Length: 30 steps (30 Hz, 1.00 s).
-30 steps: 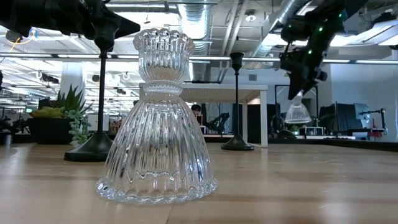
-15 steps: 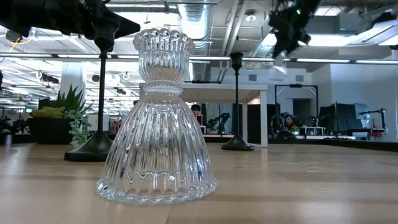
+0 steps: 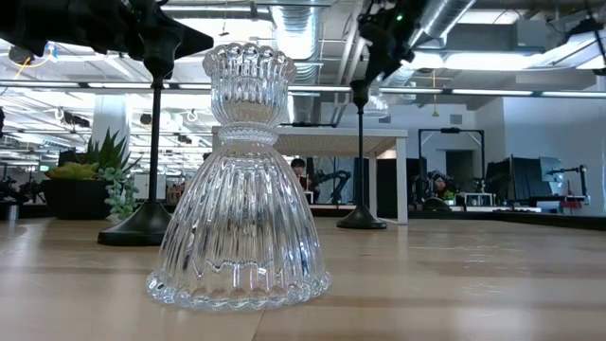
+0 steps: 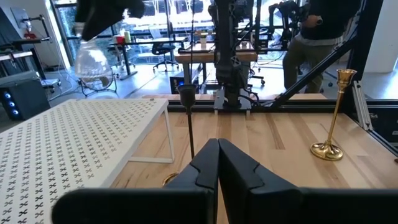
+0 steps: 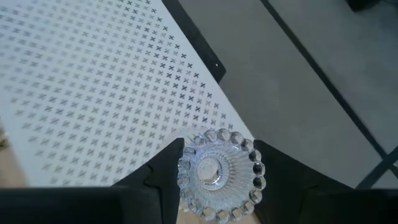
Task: Pick & Place candle stick holders
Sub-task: Put the top transparent glass candle holder on the shelf
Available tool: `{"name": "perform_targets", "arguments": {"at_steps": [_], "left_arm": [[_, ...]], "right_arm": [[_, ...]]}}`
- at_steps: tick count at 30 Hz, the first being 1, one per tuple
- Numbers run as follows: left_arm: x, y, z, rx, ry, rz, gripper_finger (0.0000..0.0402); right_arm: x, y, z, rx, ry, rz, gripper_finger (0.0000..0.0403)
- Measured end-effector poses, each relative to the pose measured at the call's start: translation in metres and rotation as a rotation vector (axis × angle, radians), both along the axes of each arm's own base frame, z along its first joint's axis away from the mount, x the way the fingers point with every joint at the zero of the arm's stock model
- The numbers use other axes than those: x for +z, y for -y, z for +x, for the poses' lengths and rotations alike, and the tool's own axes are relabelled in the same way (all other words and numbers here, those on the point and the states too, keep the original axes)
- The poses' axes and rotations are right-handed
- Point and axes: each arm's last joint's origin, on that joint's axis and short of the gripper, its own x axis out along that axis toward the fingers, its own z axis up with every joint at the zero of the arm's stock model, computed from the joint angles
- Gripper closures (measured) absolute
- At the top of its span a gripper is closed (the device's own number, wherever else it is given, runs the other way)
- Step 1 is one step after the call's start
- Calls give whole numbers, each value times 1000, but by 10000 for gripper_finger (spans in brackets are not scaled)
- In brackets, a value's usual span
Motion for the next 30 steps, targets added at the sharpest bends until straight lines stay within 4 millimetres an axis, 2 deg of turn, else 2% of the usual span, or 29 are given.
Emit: {"name": "perform_targets", "arguments": {"at_steps": [7,12,20,30], "left_arm": [[0,0,0,0,-1,0,394],[0,0,0,0,-1,0,394],[0,0,0,0,-2,0,394],[0,0,0,0,-2,0,394]], "right_arm": [[-16,23,24,45,-37,57,248],[-23,32,35,70,-54,68,248],[-31,44,34,74,-51,110,247],[-31,44,36,110,-1,144,247]]}}
